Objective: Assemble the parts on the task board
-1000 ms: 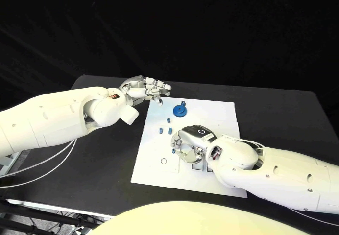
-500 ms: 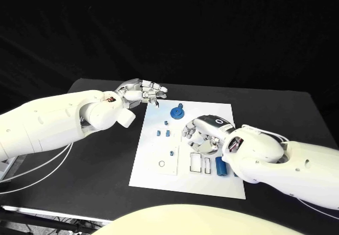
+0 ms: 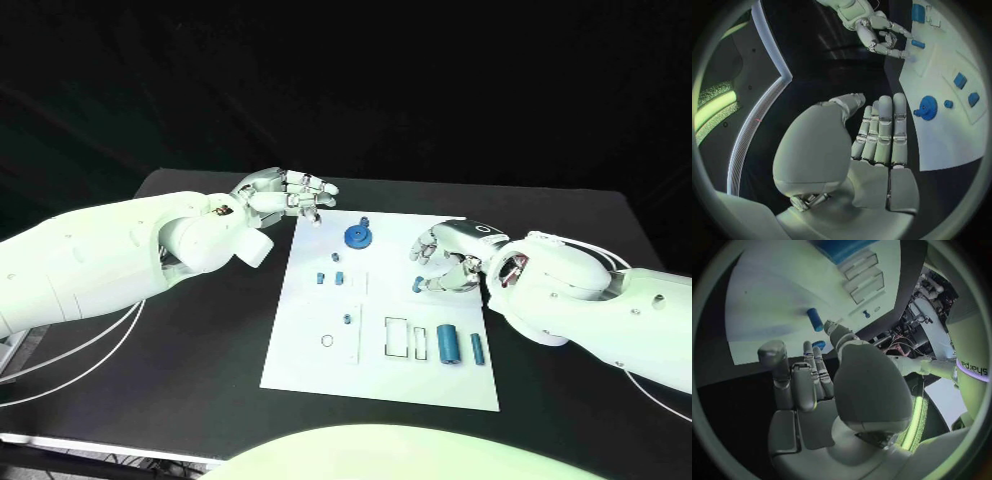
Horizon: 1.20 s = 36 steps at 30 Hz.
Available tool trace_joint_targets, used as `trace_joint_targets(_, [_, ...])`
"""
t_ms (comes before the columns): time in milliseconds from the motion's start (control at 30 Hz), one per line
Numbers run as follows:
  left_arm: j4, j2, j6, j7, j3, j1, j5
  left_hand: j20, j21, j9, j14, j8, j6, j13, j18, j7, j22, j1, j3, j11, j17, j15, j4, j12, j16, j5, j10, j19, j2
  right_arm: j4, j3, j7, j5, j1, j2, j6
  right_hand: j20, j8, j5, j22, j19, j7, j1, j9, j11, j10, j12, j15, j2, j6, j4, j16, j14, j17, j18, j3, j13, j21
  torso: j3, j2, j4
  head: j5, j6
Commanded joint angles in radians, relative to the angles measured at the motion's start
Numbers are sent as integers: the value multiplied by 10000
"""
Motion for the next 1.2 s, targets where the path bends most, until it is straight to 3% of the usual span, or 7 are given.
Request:
trace_joint_targets(33, [5, 28, 174, 59, 9, 12, -9, 25, -55, -9, -28, 47, -57, -14, 143, 91, -16, -22, 0, 25, -8, 4, -62, 24, -50, 58, -67, -4, 54, -96, -4, 132, 1, -9, 44, 602, 0, -82, 66, -17, -45, -2, 226, -16, 5, -140, 172, 64, 52, -78, 144, -47, 55, -29, 195, -270, -29, -59, 5, 12, 10, 4, -2])
trace_joint_targets(267, [-10, 41, 186, 43, 8, 11, -10, 25, -55, -9, -28, 47, -57, -14, 143, 91, -16, -22, 0, 25, -8, 4, -62, 24, -50, 58, -67, -4, 54, -233, -22, 181, -17, -48, 133, 847, 3, -79, 69, 23, -2, -34, 407, -17, 2, -199, 347, 64, 117, -22, 282, -8, 73, 24, 185, -434, -50, -12, -9, 5, 11, 14, -2])
trace_joint_targets(533, [-20, 43, 196, 17, 8, 11, -18, 25, -55, -12, -29, 62, -59, -18, 145, 90, -17, -6, 7, 22, -11, 2, -79, 41, -53, 62, -66, -3, 65, -291, -35, 299, 95, -94, 207, 820, -102, -15, 60, 409, 410, 64, 531, -41, -156, 233, 882, -73, 232, 378, 797, 221, 288, 428, 68, -337, -77, 665, -11, 2, 6, 13, 14])
trace_joint_targets(667, [-24, 44, 202, 2, 8, 11, -20, 24, -54, -12, -29, 66, -58, -18, 146, 89, -16, 0, 10, 22, -11, 1, -83, 44, -54, 64, -66, -2, 70, -303, -38, 375, 172, -129, 248, 716, -175, 28, 63, 753, 710, 72, 570, -71, -227, 856, 978, -152, 206, 789, 1180, 336, 378, 667, -45, 61, -164, 1261, -12, 6, 13, 10, -6])
trace_joint_targets(833, [-26, 41, 208, -10, 8, 11, -22, 23, -52, -13, -29, 70, -57, -19, 147, 89, -16, 9, 15, 20, -12, -1, -90, 48, -55, 66, -66, -2, 76, -347, -40, 386, 183, -165, 296, 732, -278, 44, 77, 957, 828, -9, 873, -91, -350, 1636, 639, -256, 138, 1220, 1493, 412, 424, 802, -91, 1117, -331, 1529, -13, 9, 8, 0, -35])
trace_joint_targets(1000, [-27, 40, 214, -17, 8, 11, -25, 22, -51, -14, -29, 75, -57, -21, 148, 89, -15, 17, 20, 20, -13, -2, -98, 53, -56, 67, -66, -1, 82, -387, -43, 361, 118, -207, 346, 760, -348, 115, 55, 1059, 848, -77, 944, -31, -442, 2161, 295, -324, 11, 1526, 1532, 429, 431, 832, -105, 1915, -337, 1612, -8, 4, 6, 7, -55])
trace_joint_targets(1200, [-28, 39, 222, -20, 8, 11, -29, 22, -51, -14, -29, 75, -57, -21, 148, 89, -15, 17, 20, 20, -13, -2, -98, 53, -56, 67, -66, -1, 82, -461, -49, 188, 45, -285, 428, 586, -410, 231, 58, 1151, 865, -118, 1018, 84, -510, 2549, 48, -387, 143, 1738, 1301, 449, 442, 873, -114, 2677, -306, 1678, -9, 4, 2, -1, -85])
